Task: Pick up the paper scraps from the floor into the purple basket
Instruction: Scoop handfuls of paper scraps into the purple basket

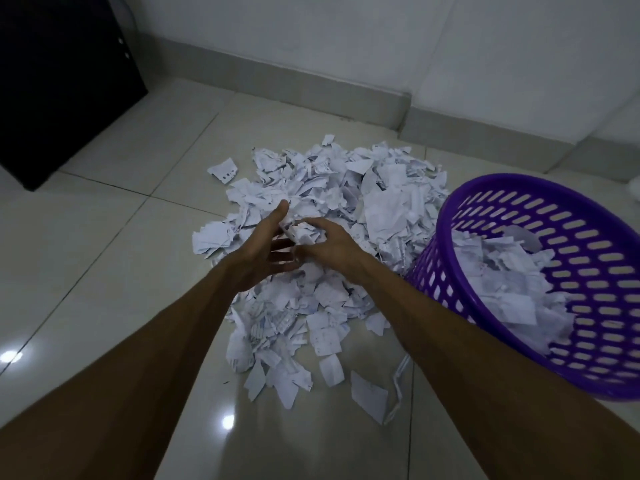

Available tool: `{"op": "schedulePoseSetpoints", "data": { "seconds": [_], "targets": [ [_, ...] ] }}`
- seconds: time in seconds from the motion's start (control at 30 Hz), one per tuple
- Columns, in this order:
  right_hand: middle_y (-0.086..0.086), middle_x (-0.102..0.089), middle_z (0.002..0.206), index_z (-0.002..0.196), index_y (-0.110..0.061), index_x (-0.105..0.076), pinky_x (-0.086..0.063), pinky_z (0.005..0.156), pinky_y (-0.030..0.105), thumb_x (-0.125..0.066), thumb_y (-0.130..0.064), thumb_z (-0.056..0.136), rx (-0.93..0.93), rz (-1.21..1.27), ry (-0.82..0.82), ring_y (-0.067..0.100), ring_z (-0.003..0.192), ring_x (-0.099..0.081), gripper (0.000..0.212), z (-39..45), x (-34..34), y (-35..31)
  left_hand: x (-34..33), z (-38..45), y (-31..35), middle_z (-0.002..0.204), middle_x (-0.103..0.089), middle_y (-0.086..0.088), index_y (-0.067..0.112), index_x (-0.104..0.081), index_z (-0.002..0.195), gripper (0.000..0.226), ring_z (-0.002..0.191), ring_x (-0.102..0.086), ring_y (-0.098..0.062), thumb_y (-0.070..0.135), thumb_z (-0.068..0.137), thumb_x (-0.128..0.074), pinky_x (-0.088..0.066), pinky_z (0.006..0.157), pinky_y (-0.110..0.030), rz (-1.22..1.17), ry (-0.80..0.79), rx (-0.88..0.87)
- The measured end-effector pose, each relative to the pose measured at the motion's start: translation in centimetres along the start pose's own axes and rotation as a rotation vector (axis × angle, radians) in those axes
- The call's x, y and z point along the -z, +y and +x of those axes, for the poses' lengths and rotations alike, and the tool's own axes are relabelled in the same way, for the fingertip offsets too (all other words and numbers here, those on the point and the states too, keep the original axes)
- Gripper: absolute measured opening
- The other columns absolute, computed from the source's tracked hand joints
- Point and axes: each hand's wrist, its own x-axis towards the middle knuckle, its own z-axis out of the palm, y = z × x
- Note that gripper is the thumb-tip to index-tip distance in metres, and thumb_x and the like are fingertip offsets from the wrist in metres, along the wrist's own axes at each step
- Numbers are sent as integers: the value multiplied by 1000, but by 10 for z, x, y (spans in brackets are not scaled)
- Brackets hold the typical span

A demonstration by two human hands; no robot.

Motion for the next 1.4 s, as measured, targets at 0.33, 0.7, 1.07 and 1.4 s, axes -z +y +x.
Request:
{"op": "schedulePoseSetpoints", "data": {
  "seconds": [0.33, 0.7, 1.07, 1.4],
  "targets": [
    [5, -74, 103, 112, -14, -70, -53, 62, 24, -76, -13, 84, -54, 251, 51, 18, 86, -70, 29, -35, 29, -57, -22, -35, 40, 113, -70, -10, 12, -67, 112, 31, 85, -71, -21, 35, 92, -62, -57, 75, -28, -8, 28, -158],
    [17, -69, 107, 117, 1, -63, -59, 63, 27, -68, 10, 83, -14, 484, 95, 23, 80, -69, 36, -91, 88, -107, -74, -74, 74, 113, -70, -7, 15, -66, 123, 40, 85, -71, -18, 0, 86, -67, -57, 66, -22, -1, 0, -345],
    [13, -73, 99, 117, 1, -63, -59, 64, 24, -67, 2, 87, -30, 515, 91, 18, 76, -74, 31, -146, 184, -95, -167, -86, 79, 119, -68, -14, 10, -61, 129, 42, 89, -69, -22, -1, 89, -64, -59, 75, -29, 2, -203, -354],
    [18, -71, 113, 121, -1, -62, -60, 81, 32, -68, -4, 88, -213, 426, 154, 26, 96, -70, 34, -167, 236, -51, -234, -97, 67, 120, -64, -18, 8, -65, 111, 22, 98, -67, -27, -2, 92, -59, -61, 72, -33, 226, -252, -261]
  ]
}}
